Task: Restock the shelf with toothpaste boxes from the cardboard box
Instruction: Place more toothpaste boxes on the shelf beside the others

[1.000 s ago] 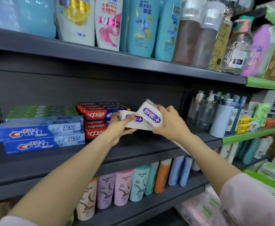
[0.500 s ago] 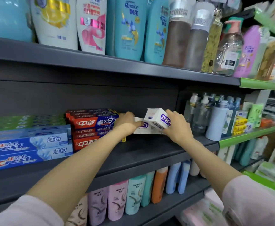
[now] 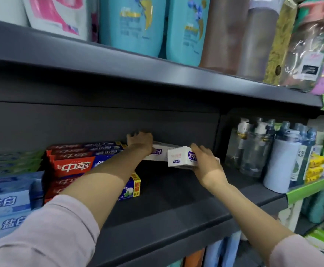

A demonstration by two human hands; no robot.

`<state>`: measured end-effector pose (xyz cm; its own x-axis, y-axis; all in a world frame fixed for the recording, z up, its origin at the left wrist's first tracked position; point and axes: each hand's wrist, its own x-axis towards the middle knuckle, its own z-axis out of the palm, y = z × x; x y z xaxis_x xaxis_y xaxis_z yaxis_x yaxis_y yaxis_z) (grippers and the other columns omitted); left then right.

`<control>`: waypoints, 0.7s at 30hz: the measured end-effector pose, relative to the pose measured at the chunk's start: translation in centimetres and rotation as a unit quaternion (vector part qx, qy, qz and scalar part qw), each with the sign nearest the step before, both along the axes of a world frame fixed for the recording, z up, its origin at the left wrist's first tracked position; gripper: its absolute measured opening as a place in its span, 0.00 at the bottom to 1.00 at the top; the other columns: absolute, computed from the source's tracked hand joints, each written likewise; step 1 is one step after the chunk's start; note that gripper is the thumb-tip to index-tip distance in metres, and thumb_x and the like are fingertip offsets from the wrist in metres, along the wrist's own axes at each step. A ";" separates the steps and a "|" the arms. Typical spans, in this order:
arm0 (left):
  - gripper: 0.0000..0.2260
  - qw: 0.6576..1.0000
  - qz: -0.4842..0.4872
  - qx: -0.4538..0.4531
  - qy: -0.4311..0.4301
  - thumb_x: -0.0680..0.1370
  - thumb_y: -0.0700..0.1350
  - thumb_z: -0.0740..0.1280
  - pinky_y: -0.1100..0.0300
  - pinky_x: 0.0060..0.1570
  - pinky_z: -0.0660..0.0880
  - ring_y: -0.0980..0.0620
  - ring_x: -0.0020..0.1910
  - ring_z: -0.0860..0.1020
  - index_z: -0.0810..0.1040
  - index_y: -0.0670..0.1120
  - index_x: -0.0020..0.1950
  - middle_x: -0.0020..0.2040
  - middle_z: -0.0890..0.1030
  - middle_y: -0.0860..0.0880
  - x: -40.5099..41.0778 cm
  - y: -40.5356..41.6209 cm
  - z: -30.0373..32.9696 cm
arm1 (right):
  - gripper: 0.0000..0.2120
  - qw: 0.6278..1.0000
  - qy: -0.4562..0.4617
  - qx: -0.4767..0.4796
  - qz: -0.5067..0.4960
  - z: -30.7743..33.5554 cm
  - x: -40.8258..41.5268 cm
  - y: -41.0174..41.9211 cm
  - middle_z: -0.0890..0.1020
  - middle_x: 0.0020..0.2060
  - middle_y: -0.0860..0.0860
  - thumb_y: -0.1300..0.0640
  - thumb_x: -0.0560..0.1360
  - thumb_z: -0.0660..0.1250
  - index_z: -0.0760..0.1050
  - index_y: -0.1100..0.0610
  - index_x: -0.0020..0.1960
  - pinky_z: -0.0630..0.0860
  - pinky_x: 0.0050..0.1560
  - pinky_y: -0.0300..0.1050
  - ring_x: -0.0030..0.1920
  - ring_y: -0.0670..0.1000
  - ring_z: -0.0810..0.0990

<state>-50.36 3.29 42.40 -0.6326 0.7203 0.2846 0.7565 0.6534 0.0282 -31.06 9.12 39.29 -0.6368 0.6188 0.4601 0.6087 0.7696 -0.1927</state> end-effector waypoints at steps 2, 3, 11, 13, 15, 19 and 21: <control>0.18 0.999 0.010 -0.034 0.010 0.77 0.49 0.66 0.46 0.65 0.62 0.45 0.64 0.72 0.73 0.46 0.66 0.64 0.75 0.45 -0.5 0.2 -0.6 | 0.30 1.000 -0.001 0.008 0.008 -0.5 -0.8 0.6 0.70 0.61 0.52 0.71 0.72 0.60 0.60 0.53 0.71 0.72 0.53 0.50 0.63 0.55 0.67; 0.17 0.998 0.012 -0.056 0.013 0.77 0.47 0.66 0.44 0.65 0.62 0.45 0.64 0.72 0.72 0.46 0.66 0.63 0.75 0.45 -0.6 0.4 -0.8 | 0.30 1.000 0.002 0.012 0.015 -0.7 -1.3 0.9 0.70 0.60 0.52 0.71 0.72 0.59 0.60 0.53 0.70 0.72 0.54 0.50 0.63 0.56 0.67; 0.20 0.928 -0.248 0.159 -0.228 0.77 0.34 0.59 0.59 0.59 0.70 0.49 0.63 0.74 0.71 0.45 0.68 0.64 0.75 0.45 3.5 -2.8 1.5 | 0.24 0.998 -0.009 0.008 0.067 0.2 -3.2 0.2 0.70 0.61 0.55 0.67 0.74 0.62 0.64 0.56 0.68 0.73 0.56 0.55 0.63 0.57 0.69; 0.20 0.933 -0.268 0.083 -0.224 0.75 0.36 0.64 0.56 0.56 0.72 0.48 0.59 0.75 0.70 0.44 0.67 0.60 0.76 0.46 4.8 -4.0 1.2 | 0.22 0.997 -0.012 0.000 0.072 0.4 -3.2 0.1 0.70 0.60 0.56 0.67 0.74 0.62 0.66 0.56 0.67 0.74 0.56 0.55 0.63 0.58 0.70; 0.19 0.950 -0.262 0.051 -0.164 0.74 0.41 0.69 0.56 0.54 0.73 0.49 0.56 0.75 0.71 0.44 0.63 0.56 0.76 0.47 5.2 -4.7 0.5 | 0.21 0.997 -0.013 -0.010 0.070 0.4 -3.3 -0.4 0.71 0.60 0.57 0.67 0.74 0.62 0.67 0.58 0.65 0.73 0.56 0.55 0.62 0.59 0.71; 0.15 0.955 -0.239 0.115 -0.131 0.75 0.43 0.70 0.57 0.52 0.72 0.47 0.55 0.76 0.73 0.42 0.60 0.56 0.78 0.44 4.9 -5.4 -0.2 | 0.23 0.992 0.090 -0.089 0.019 -0.6 -3.5 -1.8 0.68 0.63 0.59 0.67 0.75 0.62 0.64 0.59 0.69 0.71 0.60 0.52 0.63 0.61 0.71; 0.14 0.952 -0.228 0.142 -0.147 0.75 0.44 0.69 0.57 0.53 0.73 0.47 0.55 0.77 0.75 0.41 0.59 0.56 0.79 0.44 4.5 -6.0 -0.1 | 0.23 0.978 0.141 -0.155 -0.024 -1.0 -3.2 -1.9 0.67 0.65 0.61 0.68 0.76 0.61 0.61 0.62 0.70 0.69 0.62 0.50 0.65 0.62 0.69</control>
